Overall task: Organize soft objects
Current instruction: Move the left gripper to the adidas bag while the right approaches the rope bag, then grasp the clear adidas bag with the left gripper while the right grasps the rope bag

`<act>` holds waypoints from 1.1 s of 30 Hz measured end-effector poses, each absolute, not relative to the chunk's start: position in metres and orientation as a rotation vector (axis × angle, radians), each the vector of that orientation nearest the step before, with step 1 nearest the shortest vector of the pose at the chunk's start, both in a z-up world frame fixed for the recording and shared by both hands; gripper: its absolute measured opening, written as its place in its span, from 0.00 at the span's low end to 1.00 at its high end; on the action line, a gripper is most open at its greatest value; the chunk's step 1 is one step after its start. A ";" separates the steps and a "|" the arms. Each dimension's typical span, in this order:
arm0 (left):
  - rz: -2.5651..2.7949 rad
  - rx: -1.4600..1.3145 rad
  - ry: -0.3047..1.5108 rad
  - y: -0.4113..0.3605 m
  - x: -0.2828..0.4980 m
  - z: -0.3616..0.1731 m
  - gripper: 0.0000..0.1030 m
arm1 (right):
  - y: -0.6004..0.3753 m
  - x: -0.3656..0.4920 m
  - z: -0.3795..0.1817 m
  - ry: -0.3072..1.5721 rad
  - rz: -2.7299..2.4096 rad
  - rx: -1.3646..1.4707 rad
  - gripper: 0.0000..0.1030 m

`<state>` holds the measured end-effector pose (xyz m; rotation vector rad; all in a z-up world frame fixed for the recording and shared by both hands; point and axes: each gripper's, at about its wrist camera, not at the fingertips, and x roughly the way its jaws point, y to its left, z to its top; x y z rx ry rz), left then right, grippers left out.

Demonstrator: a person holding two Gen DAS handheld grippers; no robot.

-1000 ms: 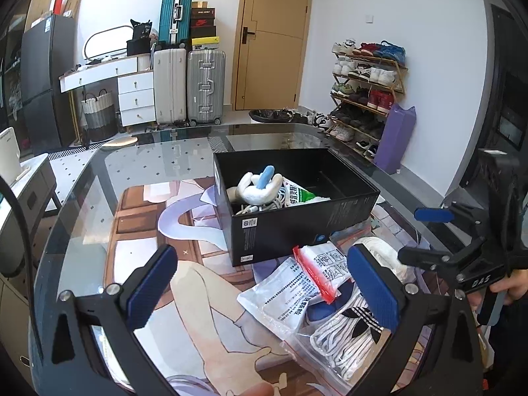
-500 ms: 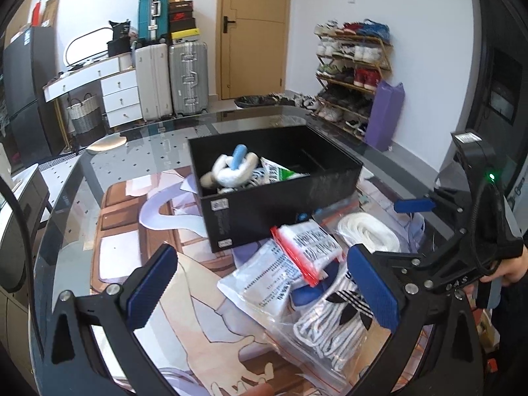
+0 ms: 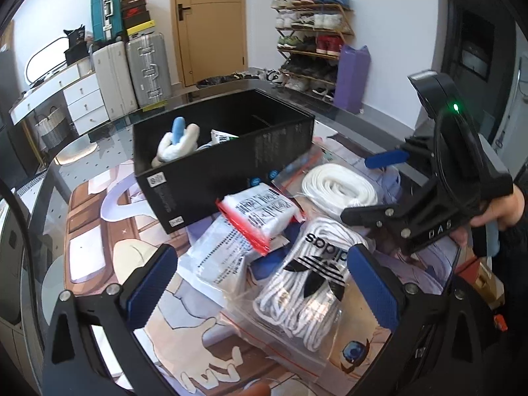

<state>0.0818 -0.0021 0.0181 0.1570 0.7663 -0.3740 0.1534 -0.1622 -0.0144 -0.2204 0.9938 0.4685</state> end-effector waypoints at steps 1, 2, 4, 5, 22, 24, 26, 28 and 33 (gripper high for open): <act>-0.378 0.166 0.767 -0.004 0.081 0.017 1.00 | -0.163 0.154 -0.015 0.996 0.474 -0.217 0.99; -0.388 0.175 0.775 -0.006 0.080 0.016 1.00 | -0.163 0.154 -0.015 0.999 0.479 -0.215 0.99; -0.408 0.190 0.787 -0.010 0.079 0.013 1.00 | -0.163 0.153 -0.015 1.001 0.490 -0.218 0.99; -0.418 0.199 0.793 -0.013 0.078 0.012 1.00 | -0.162 0.152 -0.016 1.003 0.496 -0.223 0.99; -0.535 0.287 0.853 -0.038 0.071 -0.006 0.71 | -0.154 0.149 -0.023 1.004 0.503 -0.244 0.99; -0.532 0.280 0.853 -0.038 0.072 -0.006 0.67 | -0.154 0.149 -0.023 0.999 0.499 -0.239 0.99; -0.537 0.273 0.852 -0.038 0.072 -0.006 0.59 | -0.154 0.150 -0.024 0.994 0.492 -0.239 0.99; -0.542 0.277 0.847 -0.035 0.069 -0.005 0.54 | -0.153 0.151 -0.023 0.991 0.493 -0.245 0.98; -0.559 0.282 0.840 -0.036 0.066 -0.004 0.44 | -0.150 0.146 -0.019 0.973 0.519 -0.264 0.72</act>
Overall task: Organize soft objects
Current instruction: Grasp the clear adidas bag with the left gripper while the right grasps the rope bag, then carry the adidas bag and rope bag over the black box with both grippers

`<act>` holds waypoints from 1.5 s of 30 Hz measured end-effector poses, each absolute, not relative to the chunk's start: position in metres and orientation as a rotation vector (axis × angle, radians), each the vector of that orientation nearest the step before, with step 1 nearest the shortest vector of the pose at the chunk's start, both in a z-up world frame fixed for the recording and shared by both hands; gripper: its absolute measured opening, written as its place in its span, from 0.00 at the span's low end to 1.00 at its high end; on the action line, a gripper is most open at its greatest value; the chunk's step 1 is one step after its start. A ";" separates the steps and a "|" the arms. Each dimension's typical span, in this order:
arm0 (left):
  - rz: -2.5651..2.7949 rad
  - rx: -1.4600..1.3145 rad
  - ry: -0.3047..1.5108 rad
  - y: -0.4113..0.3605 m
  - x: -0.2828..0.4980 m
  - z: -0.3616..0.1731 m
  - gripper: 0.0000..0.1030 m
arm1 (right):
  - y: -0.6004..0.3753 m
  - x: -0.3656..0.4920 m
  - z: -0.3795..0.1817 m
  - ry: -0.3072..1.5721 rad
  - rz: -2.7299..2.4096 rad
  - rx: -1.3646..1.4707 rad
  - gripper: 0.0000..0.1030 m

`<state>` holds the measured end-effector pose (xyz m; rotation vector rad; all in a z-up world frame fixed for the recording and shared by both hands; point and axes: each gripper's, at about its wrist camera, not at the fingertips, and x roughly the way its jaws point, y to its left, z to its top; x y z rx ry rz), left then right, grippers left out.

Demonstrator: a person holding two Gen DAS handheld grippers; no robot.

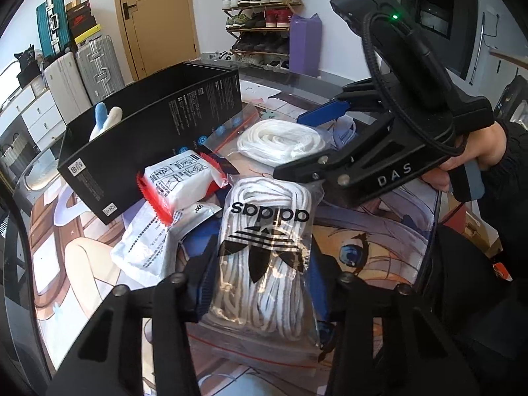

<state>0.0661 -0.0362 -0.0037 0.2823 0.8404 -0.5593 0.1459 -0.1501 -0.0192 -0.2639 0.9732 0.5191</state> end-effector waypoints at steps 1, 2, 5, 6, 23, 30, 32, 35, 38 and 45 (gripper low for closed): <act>-0.560 0.279 0.840 -0.035 0.066 -0.003 0.43 | -0.150 0.145 -0.018 0.970 0.528 -0.270 0.64; -0.561 0.275 0.840 -0.034 0.066 -0.002 0.42 | -0.150 0.144 -0.018 0.969 0.534 -0.272 0.61; -0.568 0.264 0.835 -0.032 0.066 0.001 0.42 | -0.151 0.142 -0.014 0.974 0.554 -0.280 0.51; -0.571 0.258 0.832 -0.031 0.065 0.002 0.42 | -0.152 0.141 -0.013 0.973 0.559 -0.282 0.50; -0.511 0.091 0.696 0.003 0.063 0.047 0.41 | -0.157 0.107 0.047 0.830 0.618 -0.283 0.48; -0.402 0.022 0.645 0.023 0.066 0.056 0.42 | -0.164 0.103 0.065 0.773 0.608 -0.230 0.48; -0.369 0.003 0.642 0.028 0.068 0.058 0.42 | -0.166 0.105 0.067 0.770 0.606 -0.211 0.48; -0.336 -0.020 0.638 0.034 0.073 0.060 0.42 | -0.165 0.107 0.069 0.764 0.597 -0.193 0.48; -0.309 -0.032 0.633 0.037 0.077 0.061 0.42 | -0.164 0.109 0.069 0.766 0.594 -0.170 0.48; -0.266 -0.041 0.622 0.045 0.092 0.066 0.42 | -0.158 0.120 0.067 0.775 0.600 -0.130 0.48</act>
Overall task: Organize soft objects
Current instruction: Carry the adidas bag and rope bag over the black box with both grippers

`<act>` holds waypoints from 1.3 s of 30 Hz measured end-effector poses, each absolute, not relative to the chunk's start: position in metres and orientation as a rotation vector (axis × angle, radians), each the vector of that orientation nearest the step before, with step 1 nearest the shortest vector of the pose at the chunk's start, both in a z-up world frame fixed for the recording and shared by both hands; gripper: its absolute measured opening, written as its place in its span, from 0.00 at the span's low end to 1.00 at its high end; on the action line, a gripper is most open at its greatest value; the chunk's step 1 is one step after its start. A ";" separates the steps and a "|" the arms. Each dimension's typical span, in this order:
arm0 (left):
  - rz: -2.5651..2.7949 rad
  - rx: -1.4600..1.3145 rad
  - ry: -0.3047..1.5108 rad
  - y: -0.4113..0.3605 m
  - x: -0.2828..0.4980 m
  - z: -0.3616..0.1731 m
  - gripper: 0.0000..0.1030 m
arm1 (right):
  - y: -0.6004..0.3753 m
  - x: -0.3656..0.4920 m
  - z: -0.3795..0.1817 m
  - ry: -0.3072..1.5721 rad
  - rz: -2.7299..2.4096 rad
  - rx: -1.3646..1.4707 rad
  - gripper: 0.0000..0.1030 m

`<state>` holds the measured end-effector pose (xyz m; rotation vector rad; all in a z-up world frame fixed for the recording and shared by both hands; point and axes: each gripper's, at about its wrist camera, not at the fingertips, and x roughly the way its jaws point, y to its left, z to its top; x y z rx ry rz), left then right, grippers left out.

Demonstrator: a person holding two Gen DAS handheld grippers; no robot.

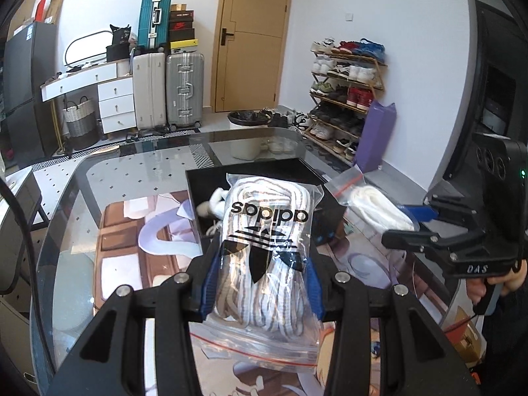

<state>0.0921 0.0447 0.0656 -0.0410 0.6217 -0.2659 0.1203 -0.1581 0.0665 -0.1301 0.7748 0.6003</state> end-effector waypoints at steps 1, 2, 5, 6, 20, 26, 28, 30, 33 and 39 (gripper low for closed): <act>-0.258 -0.040 0.620 0.045 0.094 0.066 0.42 | -0.156 0.124 0.067 0.777 0.600 -0.124 0.48; -0.250 -0.038 0.618 0.046 0.098 0.067 0.42 | -0.155 0.126 0.068 0.784 0.602 -0.120 0.48; -0.238 -0.037 0.612 0.048 0.107 0.070 0.42 | -0.149 0.136 0.068 0.798 0.608 -0.111 0.48; -0.235 -0.039 0.611 0.050 0.110 0.070 0.42 | -0.149 0.139 0.069 0.800 0.608 -0.109 0.48; -0.196 -0.035 0.634 0.056 0.148 0.067 0.42 | -0.127 0.182 0.066 0.838 0.623 -0.141 0.48; -0.183 -0.036 0.651 0.056 0.165 0.062 0.42 | -0.119 0.201 0.062 0.856 0.629 -0.155 0.48; -0.179 -0.036 0.656 0.055 0.171 0.060 0.42 | -0.116 0.207 0.060 0.862 0.631 -0.159 0.48; -0.176 -0.035 0.664 0.054 0.177 0.059 0.42 | -0.113 0.213 0.058 0.867 0.634 -0.164 0.48; -0.170 -0.028 0.672 0.052 0.184 0.056 0.42 | -0.110 0.221 0.055 0.876 0.636 -0.164 0.48; -0.173 -0.027 0.683 0.048 0.195 0.051 0.42 | -0.107 0.235 0.050 0.888 0.632 -0.169 0.48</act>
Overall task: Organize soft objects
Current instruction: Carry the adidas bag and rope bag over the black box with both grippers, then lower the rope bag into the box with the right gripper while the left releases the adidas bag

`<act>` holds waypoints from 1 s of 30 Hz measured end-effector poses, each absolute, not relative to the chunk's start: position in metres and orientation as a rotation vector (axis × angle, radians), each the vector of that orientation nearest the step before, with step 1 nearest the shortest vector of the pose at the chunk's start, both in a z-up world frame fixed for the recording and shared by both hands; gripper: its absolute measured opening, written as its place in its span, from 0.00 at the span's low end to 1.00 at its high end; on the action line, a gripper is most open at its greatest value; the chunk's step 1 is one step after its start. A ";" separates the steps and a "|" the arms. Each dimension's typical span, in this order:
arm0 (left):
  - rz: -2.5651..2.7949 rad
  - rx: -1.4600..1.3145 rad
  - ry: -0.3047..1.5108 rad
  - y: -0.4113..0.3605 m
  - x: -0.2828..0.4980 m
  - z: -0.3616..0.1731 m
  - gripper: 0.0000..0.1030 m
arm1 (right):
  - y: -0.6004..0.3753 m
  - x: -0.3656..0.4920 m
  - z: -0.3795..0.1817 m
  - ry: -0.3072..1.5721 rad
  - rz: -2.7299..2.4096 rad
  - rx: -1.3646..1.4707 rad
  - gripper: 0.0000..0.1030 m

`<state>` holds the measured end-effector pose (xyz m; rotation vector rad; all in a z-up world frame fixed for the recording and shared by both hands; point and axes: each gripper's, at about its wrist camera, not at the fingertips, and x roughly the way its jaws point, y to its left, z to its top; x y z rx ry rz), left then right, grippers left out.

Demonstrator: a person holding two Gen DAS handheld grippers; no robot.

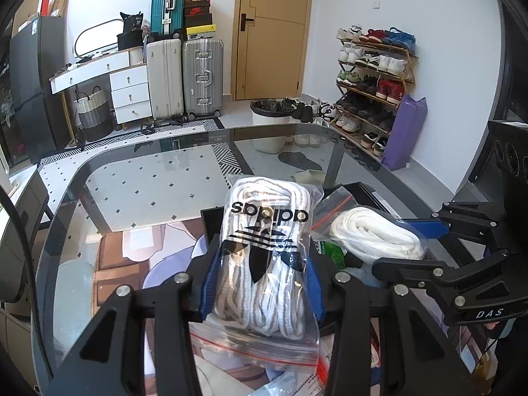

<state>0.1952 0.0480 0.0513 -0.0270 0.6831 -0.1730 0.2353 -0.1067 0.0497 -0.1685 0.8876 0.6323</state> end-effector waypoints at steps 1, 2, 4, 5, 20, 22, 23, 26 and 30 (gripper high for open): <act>-0.172 -0.027 0.684 0.048 0.195 0.051 0.42 | -0.106 0.237 0.049 0.889 0.628 -0.172 0.48; -0.172 -0.026 0.684 0.048 0.195 0.051 0.42 | -0.105 0.239 0.047 0.892 0.626 -0.176 0.48; -0.173 -0.026 0.683 0.047 0.197 0.051 0.42 | -0.103 0.242 0.045 0.894 0.625 -0.181 0.48; -0.172 -0.026 0.684 0.047 0.196 0.052 0.42 | -0.102 0.243 0.044 0.893 0.624 -0.184 0.48; -0.187 -0.027 0.675 0.043 0.202 0.050 0.42 | -0.094 0.229 0.047 0.783 0.604 -0.261 0.72; -0.192 -0.026 0.669 0.041 0.201 0.051 0.42 | -0.099 0.224 0.051 0.758 0.588 -0.263 0.79; -0.197 -0.026 0.667 0.040 0.201 0.052 0.42 | -0.102 0.222 0.052 0.754 0.580 -0.259 0.80; -0.210 -0.017 0.668 0.034 0.201 0.052 0.42 | -0.110 0.219 0.055 0.750 0.567 -0.240 0.81; -0.233 0.006 0.676 0.026 0.203 0.050 0.42 | -0.122 0.219 0.058 0.751 0.544 -0.211 0.83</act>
